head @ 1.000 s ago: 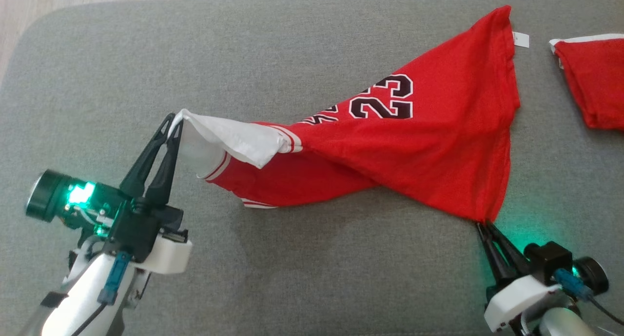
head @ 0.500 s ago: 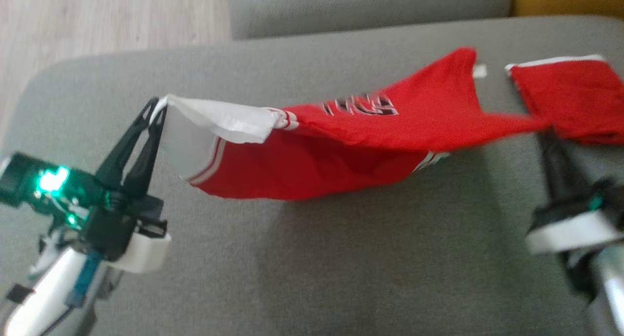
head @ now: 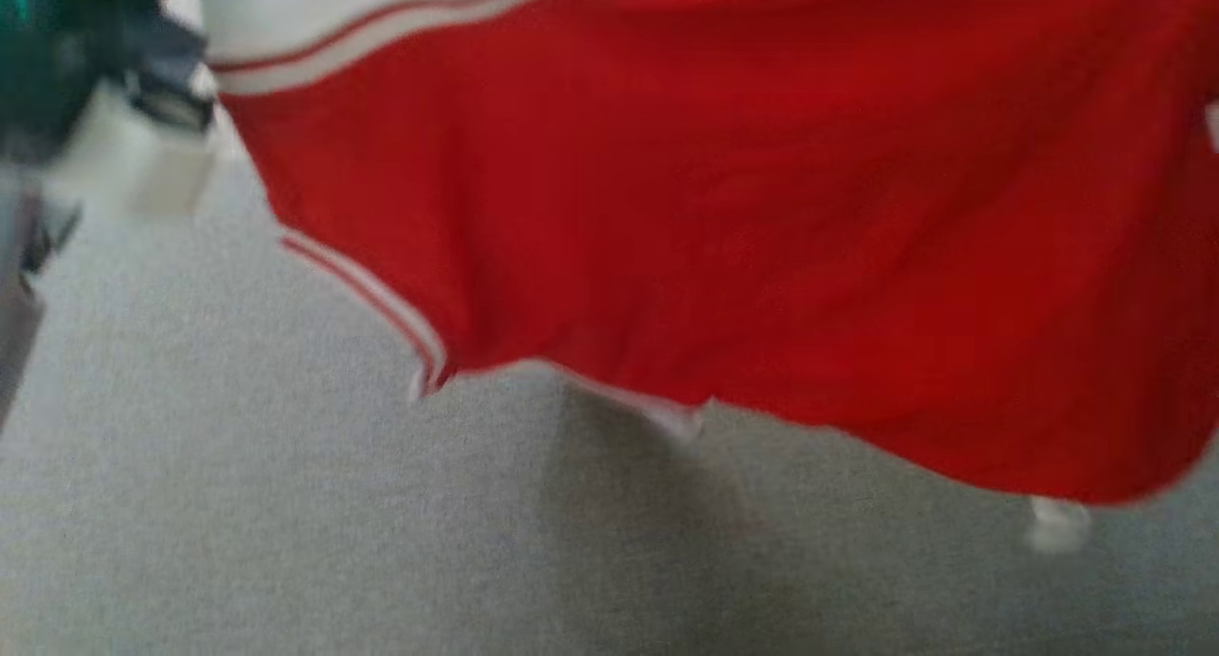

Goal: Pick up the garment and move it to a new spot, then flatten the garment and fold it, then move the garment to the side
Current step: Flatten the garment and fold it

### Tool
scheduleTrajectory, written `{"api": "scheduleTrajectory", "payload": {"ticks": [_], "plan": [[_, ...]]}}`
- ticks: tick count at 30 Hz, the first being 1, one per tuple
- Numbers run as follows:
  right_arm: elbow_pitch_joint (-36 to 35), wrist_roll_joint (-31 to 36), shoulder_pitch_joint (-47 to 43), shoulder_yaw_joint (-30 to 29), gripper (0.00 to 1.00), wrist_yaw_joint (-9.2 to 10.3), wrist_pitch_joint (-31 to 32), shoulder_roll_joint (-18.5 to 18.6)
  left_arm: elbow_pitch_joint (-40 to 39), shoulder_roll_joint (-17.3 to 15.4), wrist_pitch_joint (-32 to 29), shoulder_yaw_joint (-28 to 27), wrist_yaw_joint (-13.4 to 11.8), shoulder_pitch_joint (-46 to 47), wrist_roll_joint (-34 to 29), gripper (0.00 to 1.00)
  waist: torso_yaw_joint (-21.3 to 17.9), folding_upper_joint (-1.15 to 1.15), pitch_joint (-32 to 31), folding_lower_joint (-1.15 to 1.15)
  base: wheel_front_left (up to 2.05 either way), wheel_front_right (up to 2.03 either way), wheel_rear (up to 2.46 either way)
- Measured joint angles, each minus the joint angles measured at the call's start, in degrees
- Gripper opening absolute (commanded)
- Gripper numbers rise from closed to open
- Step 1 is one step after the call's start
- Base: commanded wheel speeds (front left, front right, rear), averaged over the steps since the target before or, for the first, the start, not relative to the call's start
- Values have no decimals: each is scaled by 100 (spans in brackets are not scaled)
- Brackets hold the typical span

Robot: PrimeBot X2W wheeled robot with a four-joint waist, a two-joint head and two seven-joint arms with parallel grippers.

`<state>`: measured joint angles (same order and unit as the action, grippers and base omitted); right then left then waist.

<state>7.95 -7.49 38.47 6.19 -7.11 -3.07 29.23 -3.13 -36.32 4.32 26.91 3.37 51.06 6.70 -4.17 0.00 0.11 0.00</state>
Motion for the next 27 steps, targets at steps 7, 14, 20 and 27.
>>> {"api": "scheduleTrajectory", "payload": {"ticks": [7,14,20,27], "plan": [[1590,-519,1297,1037,0,0,149,21,1478,410,-233,589,375,1292,189,0,169,0,579,2,0,0,0],[2922,-559,2837,1374,0,0,-635,-3,3032,837,638,649,135,2874,-192,0,374,0,1334,3,0,0,0],[3424,-445,3530,1679,0,0,-1034,26,3548,1147,1042,643,93,3771,-313,0,573,0,1756,2,0,0,0],[3609,-522,3289,2065,0,0,-1131,252,3206,1099,1061,882,319,2532,140,0,872,0,2045,1,0,0,0]]}}
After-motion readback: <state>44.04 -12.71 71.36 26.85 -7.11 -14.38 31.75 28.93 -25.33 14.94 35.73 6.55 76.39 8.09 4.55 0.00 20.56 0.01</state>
